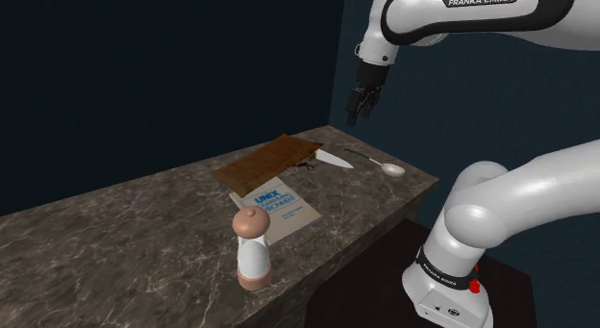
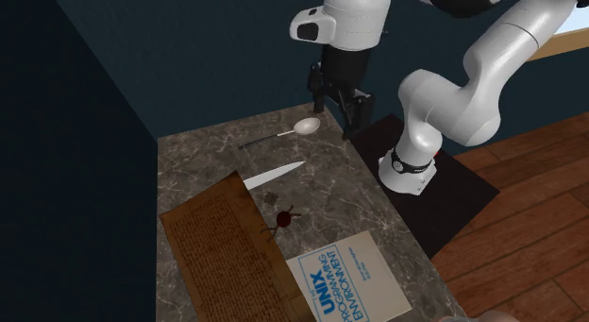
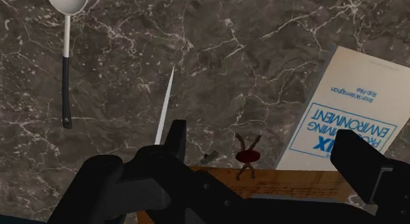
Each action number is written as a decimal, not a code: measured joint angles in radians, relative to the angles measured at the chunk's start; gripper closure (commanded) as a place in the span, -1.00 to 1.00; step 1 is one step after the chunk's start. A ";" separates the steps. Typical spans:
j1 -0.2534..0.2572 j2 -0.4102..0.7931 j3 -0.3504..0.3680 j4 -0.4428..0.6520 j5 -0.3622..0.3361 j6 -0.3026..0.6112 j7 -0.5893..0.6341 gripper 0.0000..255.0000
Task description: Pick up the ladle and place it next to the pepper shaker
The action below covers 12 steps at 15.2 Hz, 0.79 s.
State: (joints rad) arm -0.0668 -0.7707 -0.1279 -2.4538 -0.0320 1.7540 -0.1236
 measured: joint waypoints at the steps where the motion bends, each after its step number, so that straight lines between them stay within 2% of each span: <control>1: -0.009 0.009 -0.016 -0.014 -0.007 0.019 -0.010 -1.00; 7: -0.063 0.100 -0.130 -0.061 -0.051 0.133 -0.083 -1.00; 12: -0.096 0.232 -0.235 -0.055 -0.071 0.237 -0.157 -1.00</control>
State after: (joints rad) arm -0.1630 -0.5384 -0.3626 -2.5092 -0.1032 1.9906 -0.2803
